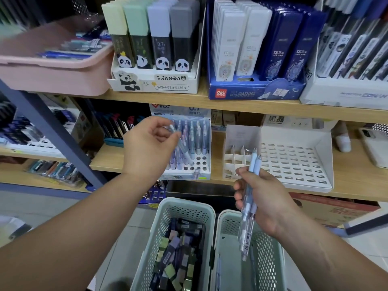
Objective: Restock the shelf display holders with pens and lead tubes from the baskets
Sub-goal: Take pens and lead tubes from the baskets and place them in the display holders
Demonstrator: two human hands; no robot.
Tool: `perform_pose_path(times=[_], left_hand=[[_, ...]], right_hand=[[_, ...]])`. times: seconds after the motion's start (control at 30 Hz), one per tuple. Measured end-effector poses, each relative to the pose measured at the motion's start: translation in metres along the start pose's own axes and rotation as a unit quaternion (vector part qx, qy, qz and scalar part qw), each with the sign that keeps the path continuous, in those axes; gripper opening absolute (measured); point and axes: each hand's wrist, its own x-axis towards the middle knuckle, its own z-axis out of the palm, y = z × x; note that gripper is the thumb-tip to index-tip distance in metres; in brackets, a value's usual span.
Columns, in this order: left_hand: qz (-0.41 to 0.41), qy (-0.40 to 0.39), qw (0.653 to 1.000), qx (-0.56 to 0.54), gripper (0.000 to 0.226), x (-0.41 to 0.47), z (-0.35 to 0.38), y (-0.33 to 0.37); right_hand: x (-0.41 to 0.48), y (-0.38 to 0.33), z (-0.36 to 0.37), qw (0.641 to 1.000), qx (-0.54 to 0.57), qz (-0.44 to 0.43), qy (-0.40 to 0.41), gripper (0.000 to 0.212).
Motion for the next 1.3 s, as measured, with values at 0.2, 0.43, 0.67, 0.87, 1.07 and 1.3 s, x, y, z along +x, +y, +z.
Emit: perform_pose_path(times=[0.2,0.43,0.67,0.87,1.07,1.3], left_hand=[[0.106,0.009,0.990,0.092,0.024,0.005,0.009,-0.004],[0.168,-0.008,0.970,0.175,0.013,0.000,0.027,-0.004],[0.153,-0.011,0.970,0.188,0.012,0.000,0.032,-0.003],[0.130,-0.005,0.975,0.181,0.012,0.002,0.034,-0.001],[0.111,-0.006,0.975,0.191,0.015,0.005,0.034,-0.002],[0.072,-0.007,0.979,0.193,0.019,0.007,0.034,-0.002]], right_hand=[[0.002,0.000,-0.004,1.000,-0.002,-0.018,-0.007,0.005],[0.002,0.000,-0.012,1.000,-0.006,-0.021,-0.007,0.004],[0.004,-0.003,-0.018,1.000,0.003,-0.024,-0.004,0.004],[0.005,-0.004,-0.021,1.000,0.005,-0.024,-0.006,0.003],[0.006,-0.003,-0.022,1.000,0.002,-0.022,-0.004,0.006],[0.004,-0.004,-0.022,1.000,0.002,-0.021,0.000,0.007]])
